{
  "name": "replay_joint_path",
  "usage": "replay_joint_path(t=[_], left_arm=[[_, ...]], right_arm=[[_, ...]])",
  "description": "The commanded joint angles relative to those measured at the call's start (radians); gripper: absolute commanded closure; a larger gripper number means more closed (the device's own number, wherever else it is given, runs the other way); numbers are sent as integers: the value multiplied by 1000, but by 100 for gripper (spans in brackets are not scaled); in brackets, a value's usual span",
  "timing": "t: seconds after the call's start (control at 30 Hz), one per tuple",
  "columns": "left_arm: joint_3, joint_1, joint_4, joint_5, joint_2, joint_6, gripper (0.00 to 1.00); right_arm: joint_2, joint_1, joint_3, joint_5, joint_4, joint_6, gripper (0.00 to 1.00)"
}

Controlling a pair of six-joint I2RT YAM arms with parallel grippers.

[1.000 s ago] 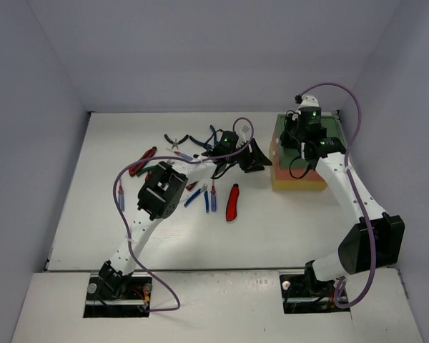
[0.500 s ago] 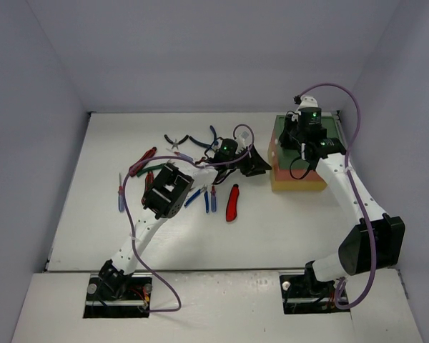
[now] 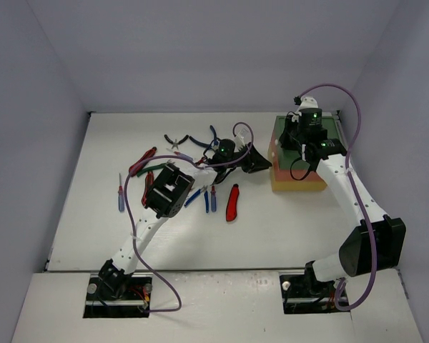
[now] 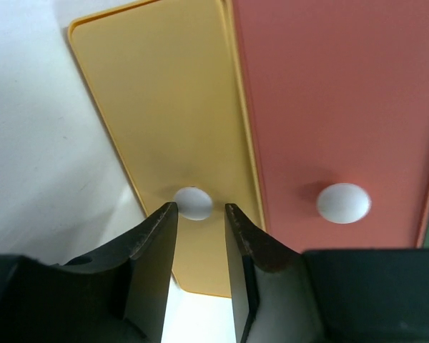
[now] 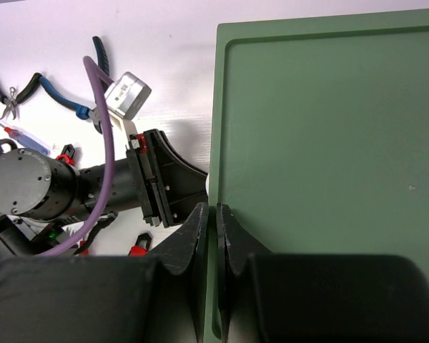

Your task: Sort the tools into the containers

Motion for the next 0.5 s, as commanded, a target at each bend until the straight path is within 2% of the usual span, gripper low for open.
replay_joint_path(t=[0.0,0.2,0.47], left_arm=[[61,-11,155,32,-28,-40,71],[59,-10,167,28,-19,-49,72],[80,-10,261,19,11,-112,71]], right_arm=[[-41,6,-6,-56,-6,-6,100],[-36,5,-9,-64,-5,-7,100],[-37,5,-11,-68,-6,-12,100]])
